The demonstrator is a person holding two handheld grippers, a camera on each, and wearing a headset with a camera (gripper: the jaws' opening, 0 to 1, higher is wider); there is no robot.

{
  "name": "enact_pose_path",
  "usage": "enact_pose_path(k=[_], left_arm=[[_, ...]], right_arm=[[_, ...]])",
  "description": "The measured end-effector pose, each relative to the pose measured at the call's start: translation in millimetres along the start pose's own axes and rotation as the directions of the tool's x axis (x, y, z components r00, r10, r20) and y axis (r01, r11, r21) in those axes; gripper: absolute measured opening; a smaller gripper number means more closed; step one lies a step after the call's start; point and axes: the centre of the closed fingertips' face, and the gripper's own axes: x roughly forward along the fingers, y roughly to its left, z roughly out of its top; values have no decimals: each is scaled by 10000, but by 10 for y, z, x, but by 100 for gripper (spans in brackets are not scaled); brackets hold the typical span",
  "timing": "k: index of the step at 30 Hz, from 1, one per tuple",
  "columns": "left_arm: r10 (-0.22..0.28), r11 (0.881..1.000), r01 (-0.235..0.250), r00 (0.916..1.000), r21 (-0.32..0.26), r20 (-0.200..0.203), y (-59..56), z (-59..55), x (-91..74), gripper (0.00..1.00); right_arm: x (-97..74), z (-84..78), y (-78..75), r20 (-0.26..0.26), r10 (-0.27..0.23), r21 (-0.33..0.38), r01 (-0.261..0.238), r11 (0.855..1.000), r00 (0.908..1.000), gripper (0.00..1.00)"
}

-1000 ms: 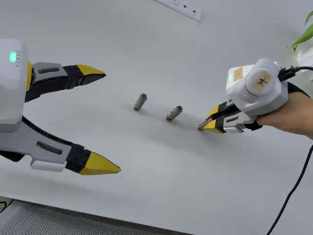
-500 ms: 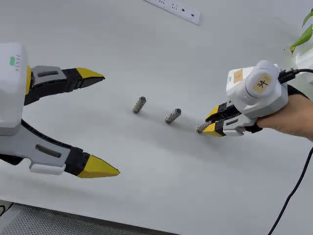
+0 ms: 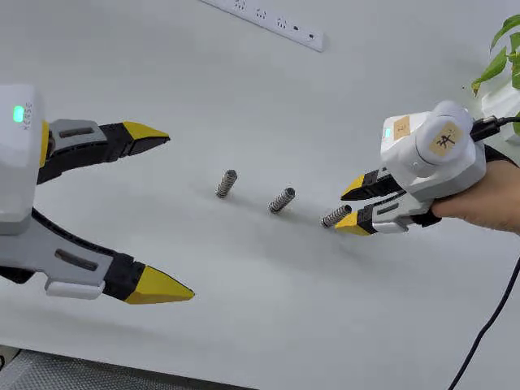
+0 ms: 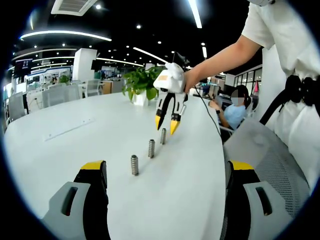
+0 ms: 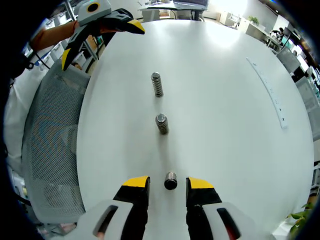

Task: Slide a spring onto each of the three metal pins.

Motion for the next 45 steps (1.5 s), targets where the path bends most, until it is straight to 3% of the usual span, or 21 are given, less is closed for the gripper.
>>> enact_pose_path(k=[6,8,14,21,22,24,25,27,28,32,34,36,37,39,42,43,45], left_arm=[[58,10000,-58,9999,11,-86,19,3,-9,99],[82,10000,-81,9998,53,-170,30,-2,-21,99],[37,9995,-19,9983,314,-581,40,-46,-36,99],[128,9985,-82,9962,539,-864,103,-68,-39,99],[139,9981,-81,9953,613,-954,111,-72,-39,99],[163,9976,-90,9943,693,-1051,122,-78,-40,99],[190,9971,-108,9941,759,-1071,130,-74,-43,99],[198,9975,-122,9937,691,-1100,133,-66,-48,99],[191,9980,-124,9939,623,-1090,134,-60,-51,99],[178,9973,-86,9919,735,-1260,125,-67,-60,99],[195,9972,-95,9906,736,-1357,129,-78,-63,99],[176,9977,-85,9905,669,-1364,121,-63,-63,99],[201,9978,-110,9900,655,-1398,122,-61,-64,99],[217,9977,-117,9885,669,-1496,116,-67,-65,99],[291,9974,-178,9859,698,-1650,119,-82,-70,99],[347,9974,-236,9851,673,-1682,129,-86,-72,99],[412,9977,-313,9843,602,-1717,142,-94,-75,99]], right_arm=[[-95,12,73,530,-203,252,190,9995,9984,36],[-173,39,105,949,-310,382,274,9989,9950,39],[-316,3,144,1573,-628,768,512,9957,9856,49],[-535,-49,339,2708,-1171,1408,810,9867,9555,63],[-535,-121,274,2977,-1299,1637,834,9830,9458,65],[-578,-126,326,3244,-1419,1880,832,9786,9352,69],[-617,-109,364,3554,-1534,1925,884,9773,9221,72],[-655,-109,424,3867,-1572,2123,781,9741,9087,78],[-690,-89,453,4196,-1702,2259,790,9709,8916,80],[-740,-152,525,4670,-2013,2659,804,9606,8610,85],[-744,-186,549,4789,-2096,2789,786,9571,8525,88],[-763,-203,571,5095,-2270,2963,784,9519,8300,91],[-781,-200,579,5341,-2393,3103,752,9476,8109,93],[-803,-205,591,5614,-2538,3236,734,9433,7876,95],[-803,-266,616,5806,-2731,3405,760,9372,7670,99],[-804,-287,625,5911,-2814,3508,732,9336,7559,99],[-793,-332,649,5996,-2898,3684,642,9275,7460,99]])
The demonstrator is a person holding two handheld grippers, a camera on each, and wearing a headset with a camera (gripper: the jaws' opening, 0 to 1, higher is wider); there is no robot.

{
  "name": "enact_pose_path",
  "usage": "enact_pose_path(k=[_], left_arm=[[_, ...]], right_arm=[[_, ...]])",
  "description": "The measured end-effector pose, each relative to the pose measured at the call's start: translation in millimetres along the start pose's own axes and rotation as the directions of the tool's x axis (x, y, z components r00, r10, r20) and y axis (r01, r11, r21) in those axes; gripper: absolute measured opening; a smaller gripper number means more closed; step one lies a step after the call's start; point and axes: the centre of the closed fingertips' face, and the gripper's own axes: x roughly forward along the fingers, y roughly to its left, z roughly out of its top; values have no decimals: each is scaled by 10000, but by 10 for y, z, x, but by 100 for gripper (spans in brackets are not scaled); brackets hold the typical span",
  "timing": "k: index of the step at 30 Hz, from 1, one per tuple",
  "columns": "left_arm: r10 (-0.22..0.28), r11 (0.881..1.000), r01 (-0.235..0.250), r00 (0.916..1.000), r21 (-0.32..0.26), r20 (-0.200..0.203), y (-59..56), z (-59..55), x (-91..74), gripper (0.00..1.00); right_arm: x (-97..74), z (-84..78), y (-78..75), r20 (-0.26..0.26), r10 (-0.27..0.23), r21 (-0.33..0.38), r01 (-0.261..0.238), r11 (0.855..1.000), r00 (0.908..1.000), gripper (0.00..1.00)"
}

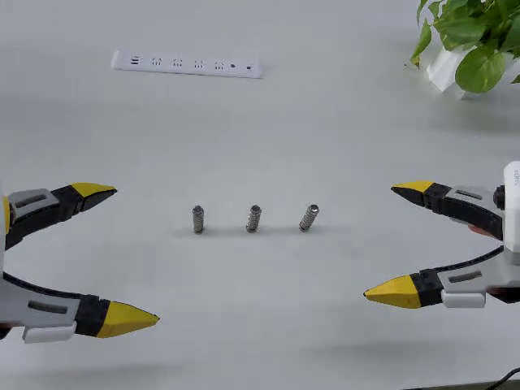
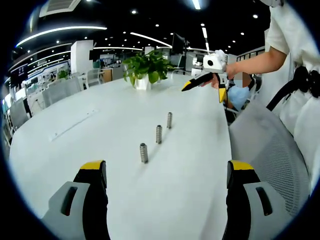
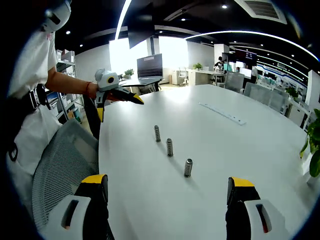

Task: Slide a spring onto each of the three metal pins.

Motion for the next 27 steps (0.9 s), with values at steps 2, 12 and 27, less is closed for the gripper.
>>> enact_pose_path(k=[2,12,27], left_arm=[[55,10000,-55,10000,-44,-61,1,-11,-2,99],[139,9997,-145,9995,-208,-279,-26,-79,18,99],[228,9993,-234,9996,-288,-192,-35,-59,9,99]], right_arm=[[-20,-50,15,85,-47,31,47,10000,10000,99],[-77,-179,38,140,-320,164,318,9994,9994,99],[-105,-137,44,237,-512,162,508,9986,9984,99]])
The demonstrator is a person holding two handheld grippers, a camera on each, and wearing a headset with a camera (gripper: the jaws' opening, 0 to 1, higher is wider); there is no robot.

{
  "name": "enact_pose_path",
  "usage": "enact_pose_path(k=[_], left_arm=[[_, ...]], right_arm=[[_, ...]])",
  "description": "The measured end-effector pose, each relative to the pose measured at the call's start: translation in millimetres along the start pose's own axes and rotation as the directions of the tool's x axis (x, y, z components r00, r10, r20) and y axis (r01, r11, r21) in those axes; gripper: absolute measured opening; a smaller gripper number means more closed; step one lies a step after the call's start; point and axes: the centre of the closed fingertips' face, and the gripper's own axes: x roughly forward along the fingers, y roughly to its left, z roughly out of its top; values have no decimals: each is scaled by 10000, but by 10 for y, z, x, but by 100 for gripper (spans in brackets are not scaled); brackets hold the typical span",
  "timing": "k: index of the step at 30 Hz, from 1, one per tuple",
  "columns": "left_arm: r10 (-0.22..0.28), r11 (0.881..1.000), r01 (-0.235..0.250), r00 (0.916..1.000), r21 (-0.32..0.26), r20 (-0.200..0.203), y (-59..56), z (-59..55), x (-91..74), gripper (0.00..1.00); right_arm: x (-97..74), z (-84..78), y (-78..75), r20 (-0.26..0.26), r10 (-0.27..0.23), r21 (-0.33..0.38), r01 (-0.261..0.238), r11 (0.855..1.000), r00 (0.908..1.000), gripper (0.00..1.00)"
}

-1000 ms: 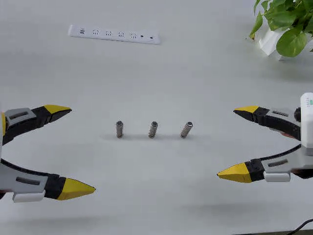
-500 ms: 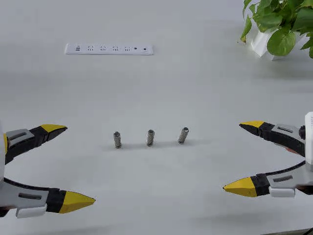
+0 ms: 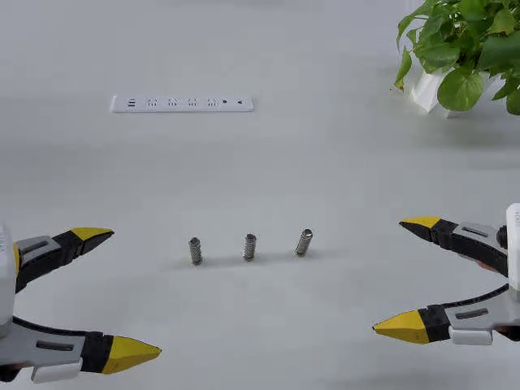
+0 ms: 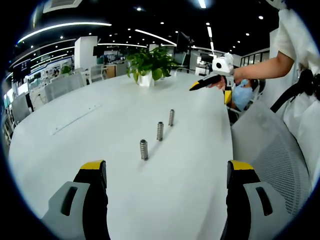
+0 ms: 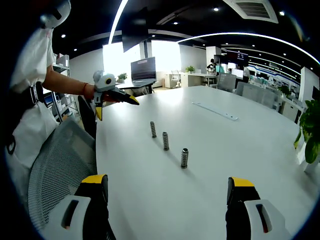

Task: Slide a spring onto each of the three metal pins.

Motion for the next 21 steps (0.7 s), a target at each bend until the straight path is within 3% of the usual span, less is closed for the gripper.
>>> enact_pose_path(k=[21], left_arm=[[-49,9999,49,10000,97,-12,-22,19,-16,99]], right_arm=[[-40,28,29,-96,48,-109,-49,9999,9999,98]])
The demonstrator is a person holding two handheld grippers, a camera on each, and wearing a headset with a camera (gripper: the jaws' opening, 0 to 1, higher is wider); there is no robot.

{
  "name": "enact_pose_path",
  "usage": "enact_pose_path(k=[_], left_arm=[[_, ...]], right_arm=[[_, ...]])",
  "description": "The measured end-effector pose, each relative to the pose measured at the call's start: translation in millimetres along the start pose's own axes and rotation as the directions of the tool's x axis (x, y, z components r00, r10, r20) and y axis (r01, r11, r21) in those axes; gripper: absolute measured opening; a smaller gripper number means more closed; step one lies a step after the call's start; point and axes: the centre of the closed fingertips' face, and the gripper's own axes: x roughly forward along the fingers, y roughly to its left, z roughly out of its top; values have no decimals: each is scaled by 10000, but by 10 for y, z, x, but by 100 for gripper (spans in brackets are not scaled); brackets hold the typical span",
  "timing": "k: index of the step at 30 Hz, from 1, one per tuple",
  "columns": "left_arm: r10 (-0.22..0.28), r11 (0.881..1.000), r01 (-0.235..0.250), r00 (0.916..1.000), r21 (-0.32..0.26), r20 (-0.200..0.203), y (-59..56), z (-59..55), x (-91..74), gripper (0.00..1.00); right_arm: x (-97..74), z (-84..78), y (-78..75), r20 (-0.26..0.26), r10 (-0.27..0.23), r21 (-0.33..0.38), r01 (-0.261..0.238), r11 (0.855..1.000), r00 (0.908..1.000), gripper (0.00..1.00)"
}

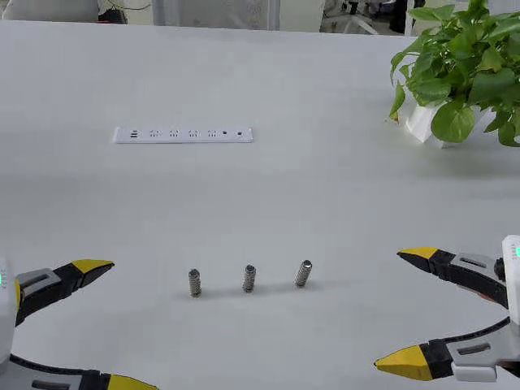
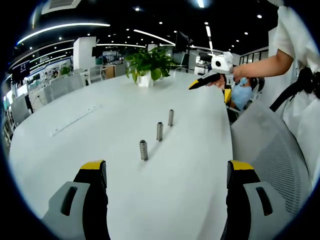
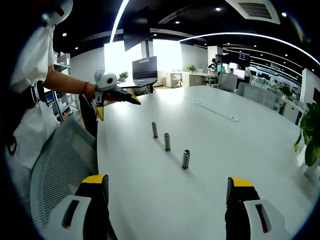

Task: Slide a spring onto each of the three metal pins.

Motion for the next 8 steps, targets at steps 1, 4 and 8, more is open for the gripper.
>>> enact_pose_path(k=[1,4,8], left_arm=[[-3,10000,3,10000,6,-9,-1,0,1,99],[-43,10000,43,10000,25,-9,-11,9,6,99],[-64,10000,64,10000,48,2,-13,20,14,99]], right_arm=[[-4,4,0,-4,-4,-11,4,10000,10000,98],[-18,19,-2,-8,-30,-37,30,10000,10000,98],[-29,24,2,-23,-27,-56,27,10000,10000,98]])
